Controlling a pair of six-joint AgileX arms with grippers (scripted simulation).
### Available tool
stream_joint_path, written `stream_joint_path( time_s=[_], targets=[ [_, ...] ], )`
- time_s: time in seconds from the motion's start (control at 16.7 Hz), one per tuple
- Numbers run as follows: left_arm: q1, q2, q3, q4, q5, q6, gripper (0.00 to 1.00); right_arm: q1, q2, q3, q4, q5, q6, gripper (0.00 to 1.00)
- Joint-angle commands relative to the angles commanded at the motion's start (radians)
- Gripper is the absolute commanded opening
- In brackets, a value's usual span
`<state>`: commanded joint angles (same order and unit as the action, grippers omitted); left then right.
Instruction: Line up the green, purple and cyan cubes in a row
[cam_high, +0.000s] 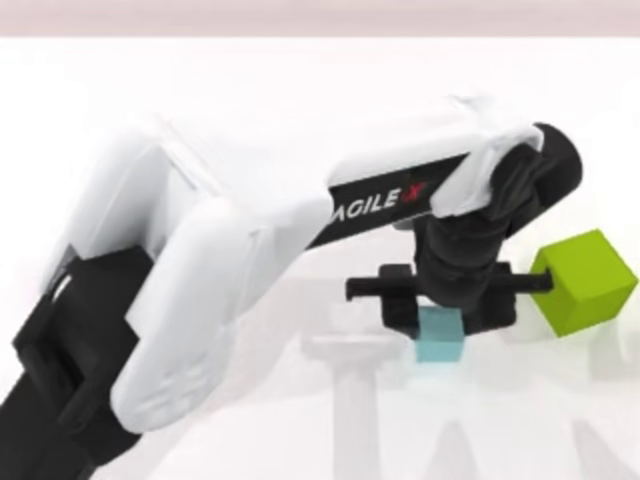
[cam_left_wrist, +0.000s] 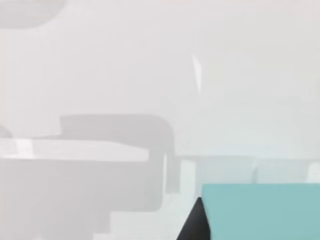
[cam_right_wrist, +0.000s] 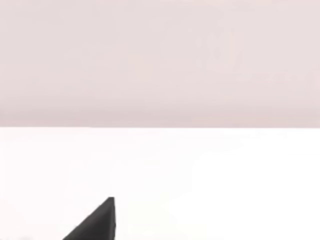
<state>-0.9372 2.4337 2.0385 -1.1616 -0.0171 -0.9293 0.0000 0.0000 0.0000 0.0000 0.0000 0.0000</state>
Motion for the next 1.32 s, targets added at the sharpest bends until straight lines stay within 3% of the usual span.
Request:
stream_joint_path(
  time_s=[0.66, 1.32],
  targets=[
    [0.0, 0.0, 0.0, 0.0, 0.0, 0.0, 0.98, 0.0, 0.0, 0.0, 0.0, 0.0, 0.0, 1.0],
    [0.002, 0.001, 0.017, -0.018, 0.0, -0.001, 1.0, 0.0, 0.0, 0.0, 0.0, 0.0, 0.0, 1.0]
  ],
)
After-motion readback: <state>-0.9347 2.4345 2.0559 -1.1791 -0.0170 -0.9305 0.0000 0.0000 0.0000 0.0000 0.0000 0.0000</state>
